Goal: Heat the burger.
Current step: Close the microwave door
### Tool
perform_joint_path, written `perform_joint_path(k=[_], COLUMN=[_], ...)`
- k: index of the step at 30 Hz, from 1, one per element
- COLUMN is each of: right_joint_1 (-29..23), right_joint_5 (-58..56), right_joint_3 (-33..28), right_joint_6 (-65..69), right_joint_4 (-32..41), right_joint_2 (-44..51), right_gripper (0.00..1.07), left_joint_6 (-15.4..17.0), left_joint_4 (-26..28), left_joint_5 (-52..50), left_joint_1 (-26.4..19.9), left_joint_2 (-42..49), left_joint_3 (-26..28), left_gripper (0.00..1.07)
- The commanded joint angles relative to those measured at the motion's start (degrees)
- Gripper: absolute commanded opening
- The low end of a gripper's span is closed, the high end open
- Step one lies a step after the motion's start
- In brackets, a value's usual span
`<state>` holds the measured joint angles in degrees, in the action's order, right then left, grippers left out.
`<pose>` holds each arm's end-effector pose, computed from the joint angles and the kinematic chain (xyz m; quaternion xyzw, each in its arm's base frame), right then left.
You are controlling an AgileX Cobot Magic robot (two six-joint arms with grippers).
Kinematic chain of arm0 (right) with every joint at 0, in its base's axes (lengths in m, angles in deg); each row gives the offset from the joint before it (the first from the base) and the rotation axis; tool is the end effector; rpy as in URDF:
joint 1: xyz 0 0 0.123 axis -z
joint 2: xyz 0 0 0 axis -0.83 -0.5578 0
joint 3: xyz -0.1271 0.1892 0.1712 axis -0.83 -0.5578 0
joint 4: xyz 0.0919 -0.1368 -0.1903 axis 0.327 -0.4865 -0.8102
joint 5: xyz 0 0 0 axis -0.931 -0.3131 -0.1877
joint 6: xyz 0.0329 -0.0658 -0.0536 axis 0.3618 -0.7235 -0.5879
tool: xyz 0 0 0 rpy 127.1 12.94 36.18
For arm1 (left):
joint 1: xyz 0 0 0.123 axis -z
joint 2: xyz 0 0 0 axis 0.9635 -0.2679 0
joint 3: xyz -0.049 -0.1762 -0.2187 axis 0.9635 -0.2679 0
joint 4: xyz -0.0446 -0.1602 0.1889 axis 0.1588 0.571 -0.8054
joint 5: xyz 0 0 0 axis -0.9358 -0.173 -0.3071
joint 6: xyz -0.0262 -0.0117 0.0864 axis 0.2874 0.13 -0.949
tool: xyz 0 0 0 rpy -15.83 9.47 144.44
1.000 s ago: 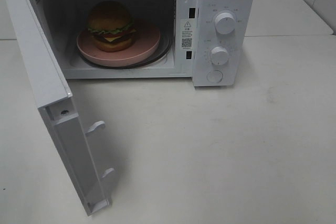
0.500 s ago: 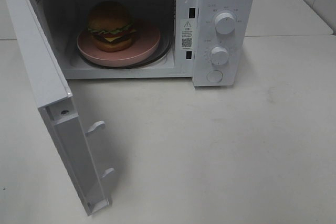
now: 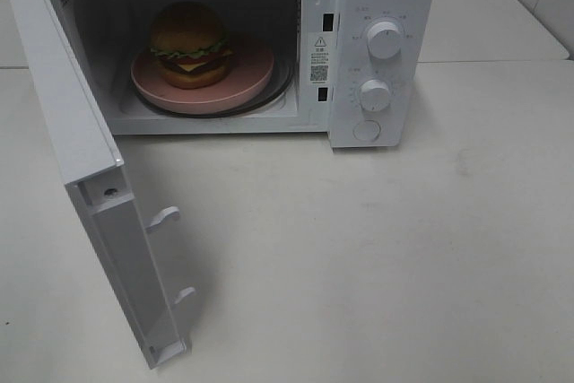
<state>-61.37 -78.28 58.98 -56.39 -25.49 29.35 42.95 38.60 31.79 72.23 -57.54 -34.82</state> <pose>-0.0047 -0.0098 0.2812 -0.0065 0.8431 -0.0154 0.5375 -0.0051 -0.0102 0.2793 -0.0022 0.8447 -0.0464 0.5332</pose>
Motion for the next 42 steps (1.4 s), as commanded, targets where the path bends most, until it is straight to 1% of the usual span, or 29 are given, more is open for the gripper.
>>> perform_joint_path(k=[1,40,42], right_joint_1=[0.5,0.5,0.5], right_joint_5=[0.1,0.1,0.1], right_joint_3=[0.1,0.1,0.1], right_joint_6=[0.2,0.2,0.2], right_joint_4=[0.2,0.2,0.2], right_joint_2=[1.6,1.6,1.6], right_gripper=[0.75,0.75,0.75], left_joint_6=[0.2,0.3,0.3], left_joint_4=[0.1,0.1,0.1], left_joint_5=[-0.5,-0.5,-1.2], left_joint_1=[0.2,0.2,0.2], left_joint_2=[1.1,1.1,0.7], left_joint_3=[-0.2,-0.2,0.5], left_gripper=[0.98,0.98,0.98])
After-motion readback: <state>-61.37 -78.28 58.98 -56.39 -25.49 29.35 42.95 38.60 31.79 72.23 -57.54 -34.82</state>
